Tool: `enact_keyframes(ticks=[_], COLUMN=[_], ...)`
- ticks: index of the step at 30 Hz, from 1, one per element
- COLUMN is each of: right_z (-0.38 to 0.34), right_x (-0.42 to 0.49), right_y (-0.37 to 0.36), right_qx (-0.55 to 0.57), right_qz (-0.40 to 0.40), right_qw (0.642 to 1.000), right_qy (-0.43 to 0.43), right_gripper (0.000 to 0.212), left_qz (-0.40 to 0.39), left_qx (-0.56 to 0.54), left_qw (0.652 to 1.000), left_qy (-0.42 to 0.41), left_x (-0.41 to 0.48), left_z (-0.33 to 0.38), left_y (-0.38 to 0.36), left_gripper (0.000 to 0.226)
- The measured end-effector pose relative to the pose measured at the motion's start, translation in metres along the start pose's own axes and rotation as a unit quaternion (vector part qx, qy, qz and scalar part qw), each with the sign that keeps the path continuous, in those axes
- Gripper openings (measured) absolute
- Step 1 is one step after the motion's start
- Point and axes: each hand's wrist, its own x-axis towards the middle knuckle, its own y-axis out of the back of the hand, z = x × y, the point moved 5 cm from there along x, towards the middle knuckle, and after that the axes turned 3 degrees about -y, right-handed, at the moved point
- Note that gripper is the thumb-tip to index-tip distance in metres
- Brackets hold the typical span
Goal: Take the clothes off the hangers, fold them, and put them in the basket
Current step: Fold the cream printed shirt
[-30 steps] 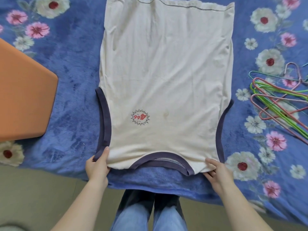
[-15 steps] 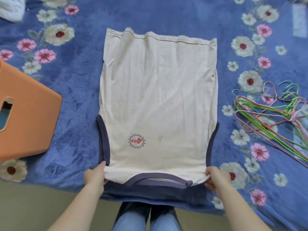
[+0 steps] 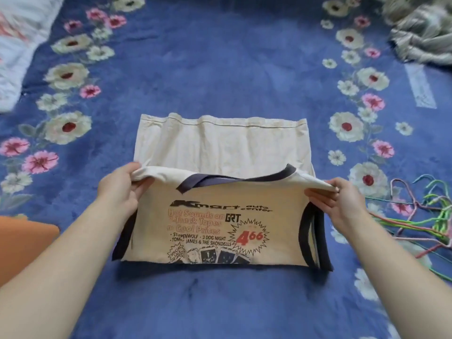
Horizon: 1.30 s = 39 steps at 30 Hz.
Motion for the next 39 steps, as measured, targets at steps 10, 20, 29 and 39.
enact_keyframes(ticks=[10,20,29,39], right_z=[-0.057,0.048,0.043,0.069], right_x=[0.098,0.087,0.125,0.071], right_y=[-0.089,-0.126,-0.031,0.06], right_qx=[-0.033,-0.676,-0.761,-0.352], right_qz=[-0.058,-0.152,0.036,0.113], right_qw=[0.993,0.6,0.539,0.924], right_qy=[0.092,0.4,0.36,0.094], right_gripper=[0.02,0.064,0.071,0.067], left_qz=[-0.098,-0.264,-0.019,0.101], left_qx=[-0.023,0.661,0.745,0.358], left_qw=[0.994,0.56,0.584,0.908], left_qy=[-0.038,-0.424,-0.323,-0.191], left_x=[0.093,0.073,0.106,0.036], left_z=[0.031,-0.08,-0.056,-0.087], left_y=[-0.104,-0.099,0.006,0.078], left_gripper=[0.003,0.063,0.059,0.04])
